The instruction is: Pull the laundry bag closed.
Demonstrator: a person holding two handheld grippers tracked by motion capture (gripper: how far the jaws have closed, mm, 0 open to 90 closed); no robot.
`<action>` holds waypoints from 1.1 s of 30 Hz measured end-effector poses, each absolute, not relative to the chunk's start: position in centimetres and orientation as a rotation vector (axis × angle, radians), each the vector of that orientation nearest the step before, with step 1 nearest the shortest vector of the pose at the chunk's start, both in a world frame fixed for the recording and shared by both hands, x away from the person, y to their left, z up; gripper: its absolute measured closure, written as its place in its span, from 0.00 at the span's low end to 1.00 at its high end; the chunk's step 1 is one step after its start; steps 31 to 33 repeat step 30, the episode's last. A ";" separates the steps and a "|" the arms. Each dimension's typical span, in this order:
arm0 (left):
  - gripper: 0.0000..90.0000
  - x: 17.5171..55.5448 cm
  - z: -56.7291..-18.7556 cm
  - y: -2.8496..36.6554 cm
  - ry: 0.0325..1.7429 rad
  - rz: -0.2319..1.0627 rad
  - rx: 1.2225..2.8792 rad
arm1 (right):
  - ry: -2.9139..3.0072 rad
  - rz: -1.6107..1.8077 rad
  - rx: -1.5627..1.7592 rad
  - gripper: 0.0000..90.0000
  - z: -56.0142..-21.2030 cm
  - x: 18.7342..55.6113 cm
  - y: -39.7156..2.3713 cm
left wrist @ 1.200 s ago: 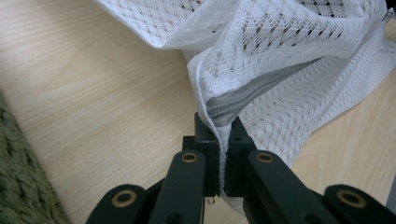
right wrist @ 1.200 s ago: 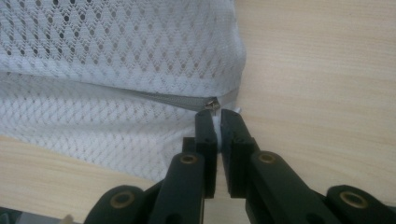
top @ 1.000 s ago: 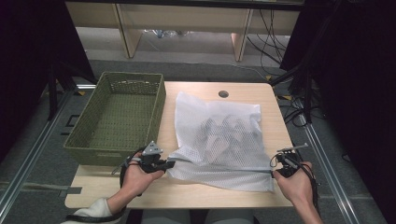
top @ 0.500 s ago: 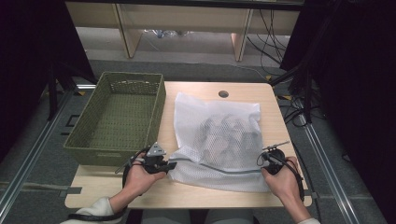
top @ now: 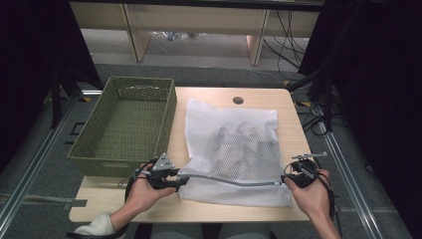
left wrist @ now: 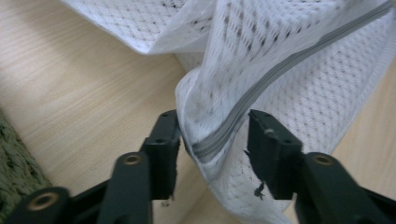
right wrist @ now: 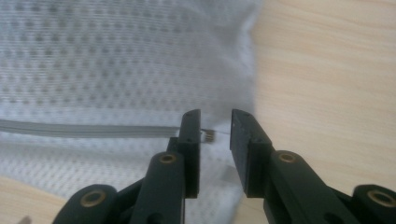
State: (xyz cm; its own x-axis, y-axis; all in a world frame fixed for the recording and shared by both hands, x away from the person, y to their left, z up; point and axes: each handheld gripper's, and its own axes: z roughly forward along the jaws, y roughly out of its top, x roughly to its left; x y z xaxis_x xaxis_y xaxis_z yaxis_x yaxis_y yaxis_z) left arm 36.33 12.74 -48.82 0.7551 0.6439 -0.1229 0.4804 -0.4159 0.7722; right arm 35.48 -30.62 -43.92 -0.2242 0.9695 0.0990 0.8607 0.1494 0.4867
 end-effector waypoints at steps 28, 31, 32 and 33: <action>0.41 31.8 -47.5 15.9 0.723 0.299 2.120 | 2.043 0.755 1.823 0.71 -45.2 33.7 -34.2; 0.42 31.9 -47.5 15.9 0.726 0.293 2.132 | 2.067 0.761 1.785 0.71 -45.1 33.7 -34.5; 0.42 31.9 -47.5 15.9 0.726 0.293 2.132 | 2.067 0.761 1.785 0.71 -45.1 33.7 -34.5; 0.42 31.9 -47.5 15.9 0.726 0.293 2.132 | 2.067 0.761 1.785 0.71 -45.1 33.7 -34.5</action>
